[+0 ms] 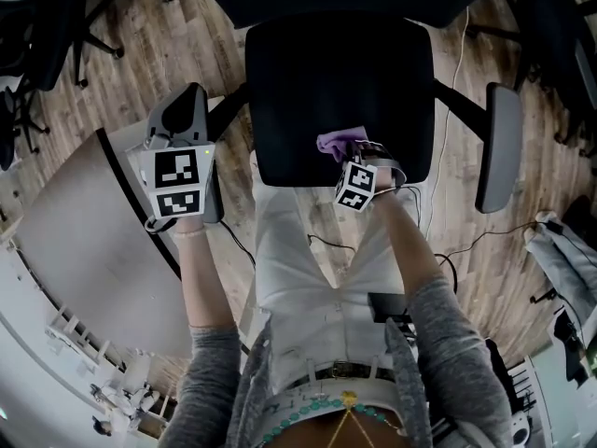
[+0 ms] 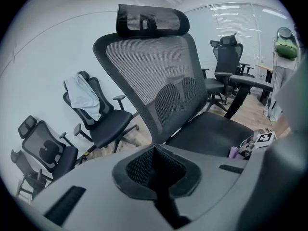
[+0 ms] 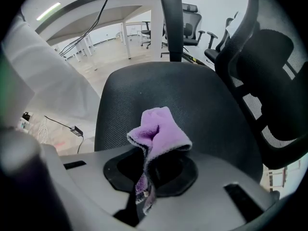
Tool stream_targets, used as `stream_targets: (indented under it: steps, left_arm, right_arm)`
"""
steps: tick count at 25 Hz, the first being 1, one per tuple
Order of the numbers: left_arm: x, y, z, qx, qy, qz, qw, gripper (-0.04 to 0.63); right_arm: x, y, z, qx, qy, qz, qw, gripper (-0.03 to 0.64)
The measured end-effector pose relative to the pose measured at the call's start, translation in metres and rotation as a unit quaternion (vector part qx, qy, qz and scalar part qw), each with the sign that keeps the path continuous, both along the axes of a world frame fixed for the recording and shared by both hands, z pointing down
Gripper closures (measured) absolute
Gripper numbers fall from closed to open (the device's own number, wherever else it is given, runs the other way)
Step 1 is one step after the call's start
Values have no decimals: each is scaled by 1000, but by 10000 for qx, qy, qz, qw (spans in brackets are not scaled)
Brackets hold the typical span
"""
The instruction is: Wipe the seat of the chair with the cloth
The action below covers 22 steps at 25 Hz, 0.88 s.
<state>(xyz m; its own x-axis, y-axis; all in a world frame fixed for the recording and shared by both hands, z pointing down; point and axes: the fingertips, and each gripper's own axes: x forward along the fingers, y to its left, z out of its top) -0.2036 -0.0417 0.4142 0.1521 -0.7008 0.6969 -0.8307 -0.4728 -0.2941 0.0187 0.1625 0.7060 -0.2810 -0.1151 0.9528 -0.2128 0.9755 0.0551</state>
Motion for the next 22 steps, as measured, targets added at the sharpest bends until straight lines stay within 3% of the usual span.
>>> stream_targets:
  steps: [22]
  left_arm:
    - [4, 0, 2, -41, -81, 68, 9999, 597]
  right_arm:
    - [67, 1, -2, 80, 273, 494, 9984, 569]
